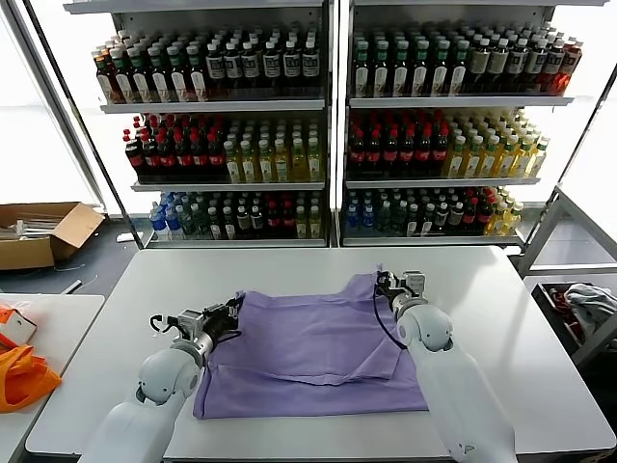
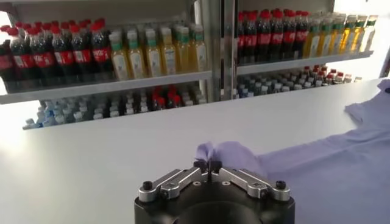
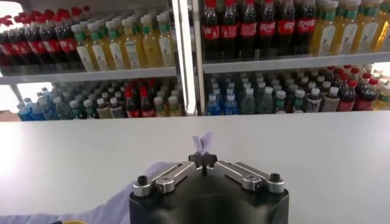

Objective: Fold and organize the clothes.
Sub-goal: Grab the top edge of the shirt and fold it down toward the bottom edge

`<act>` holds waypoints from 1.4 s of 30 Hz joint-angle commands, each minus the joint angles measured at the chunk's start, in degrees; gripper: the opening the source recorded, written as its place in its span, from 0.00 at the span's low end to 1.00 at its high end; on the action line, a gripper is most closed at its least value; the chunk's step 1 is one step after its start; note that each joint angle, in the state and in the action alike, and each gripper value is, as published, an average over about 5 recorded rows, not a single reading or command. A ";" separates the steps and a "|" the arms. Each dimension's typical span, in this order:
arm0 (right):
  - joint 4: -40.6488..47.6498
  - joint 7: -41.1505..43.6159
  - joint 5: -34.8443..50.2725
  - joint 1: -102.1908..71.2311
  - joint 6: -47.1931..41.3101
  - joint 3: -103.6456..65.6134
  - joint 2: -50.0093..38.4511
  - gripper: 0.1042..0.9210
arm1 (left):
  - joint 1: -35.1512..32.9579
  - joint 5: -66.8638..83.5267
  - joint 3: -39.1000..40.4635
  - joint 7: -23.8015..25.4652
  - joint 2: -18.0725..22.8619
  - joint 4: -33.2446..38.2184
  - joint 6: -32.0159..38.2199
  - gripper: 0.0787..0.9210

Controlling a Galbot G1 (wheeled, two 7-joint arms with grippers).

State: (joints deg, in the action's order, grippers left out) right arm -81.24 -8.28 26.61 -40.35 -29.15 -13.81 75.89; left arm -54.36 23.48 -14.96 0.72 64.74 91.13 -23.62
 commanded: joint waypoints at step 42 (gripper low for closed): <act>-35.23 -10.20 0.93 -38.33 0.48 -11.82 -4.39 0.01 | -28.81 -9.88 -9.96 -0.42 3.43 24.99 1.35 0.01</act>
State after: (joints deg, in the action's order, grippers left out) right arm -113.85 -17.24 27.79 -71.70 -28.90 -24.25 72.14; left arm -76.27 16.59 -24.05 0.32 66.45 112.41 -21.82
